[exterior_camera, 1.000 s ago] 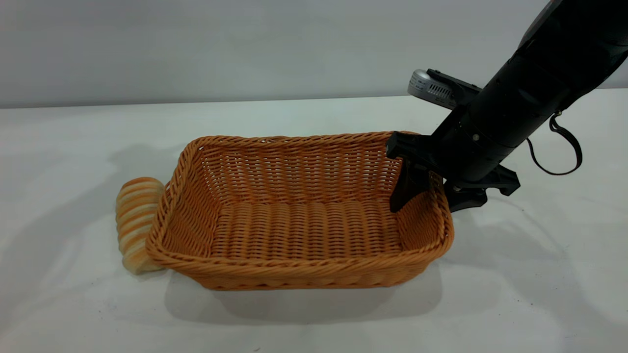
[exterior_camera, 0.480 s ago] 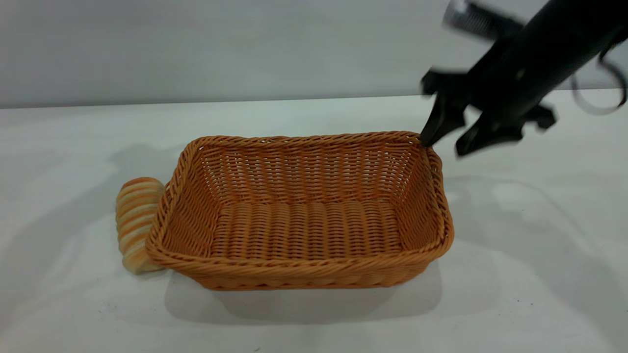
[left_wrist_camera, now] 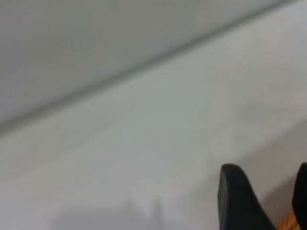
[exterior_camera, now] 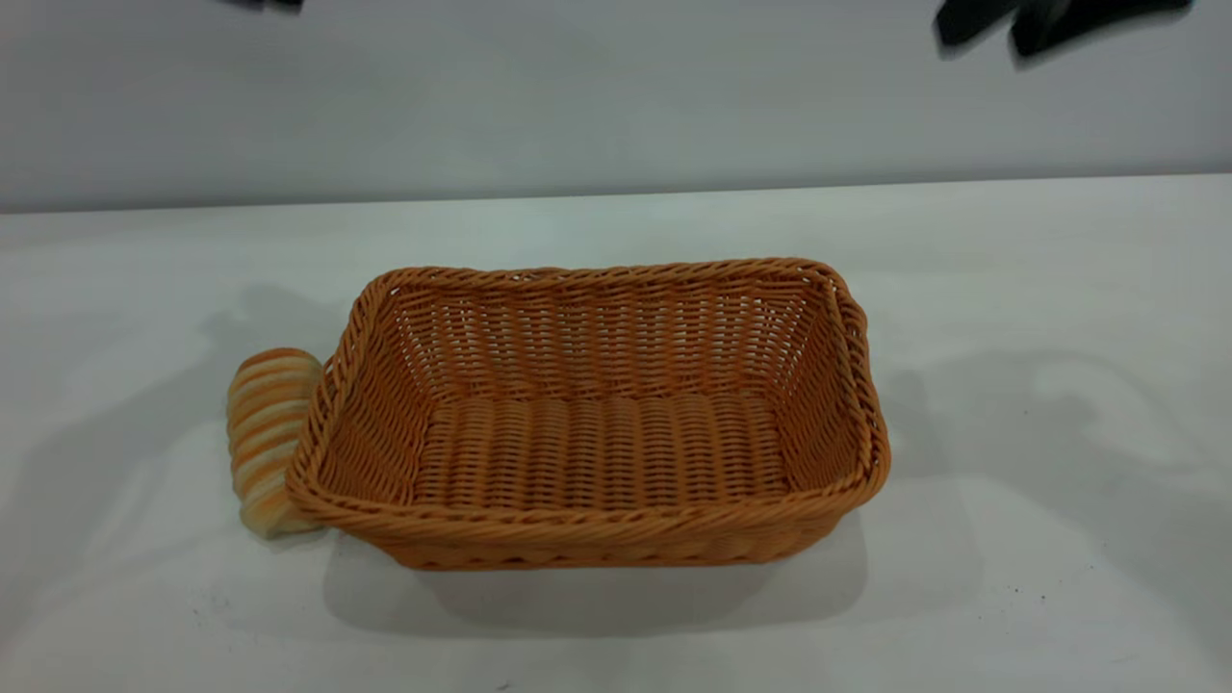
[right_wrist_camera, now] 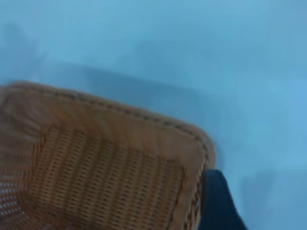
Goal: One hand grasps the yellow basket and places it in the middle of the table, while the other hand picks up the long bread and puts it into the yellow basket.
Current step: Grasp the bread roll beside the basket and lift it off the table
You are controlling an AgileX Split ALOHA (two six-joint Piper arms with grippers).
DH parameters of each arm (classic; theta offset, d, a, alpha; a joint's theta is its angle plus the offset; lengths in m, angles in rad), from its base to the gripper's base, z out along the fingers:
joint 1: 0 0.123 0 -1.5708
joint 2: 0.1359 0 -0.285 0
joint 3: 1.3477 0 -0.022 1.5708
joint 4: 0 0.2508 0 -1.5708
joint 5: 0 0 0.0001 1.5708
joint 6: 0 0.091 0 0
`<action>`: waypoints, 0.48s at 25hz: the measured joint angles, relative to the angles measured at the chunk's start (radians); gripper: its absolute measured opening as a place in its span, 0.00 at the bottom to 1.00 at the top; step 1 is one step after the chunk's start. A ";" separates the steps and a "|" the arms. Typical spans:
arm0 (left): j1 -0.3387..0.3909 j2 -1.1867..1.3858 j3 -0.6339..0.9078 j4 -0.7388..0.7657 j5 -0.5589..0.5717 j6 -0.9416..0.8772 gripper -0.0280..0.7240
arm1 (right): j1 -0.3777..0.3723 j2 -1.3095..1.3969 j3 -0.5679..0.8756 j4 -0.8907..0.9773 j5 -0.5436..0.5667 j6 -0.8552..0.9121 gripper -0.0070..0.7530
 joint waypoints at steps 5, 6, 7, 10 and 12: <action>0.039 0.132 -0.002 0.139 0.075 -0.169 0.51 | 0.000 -0.250 0.101 -0.045 0.006 0.000 0.58; 0.041 0.154 -0.002 0.152 0.080 -0.179 0.51 | 0.000 -0.293 0.128 -0.061 0.008 0.000 0.59; 0.041 0.170 -0.002 0.156 0.083 -0.186 0.51 | 0.000 -0.344 0.165 -0.078 0.008 0.001 0.58; 0.041 0.207 -0.007 0.157 0.086 -0.189 0.51 | 0.000 -0.485 0.276 -0.132 0.008 0.018 0.58; 0.041 0.229 -0.022 0.157 0.095 -0.190 0.51 | 0.000 -0.584 0.352 -0.162 0.013 0.029 0.58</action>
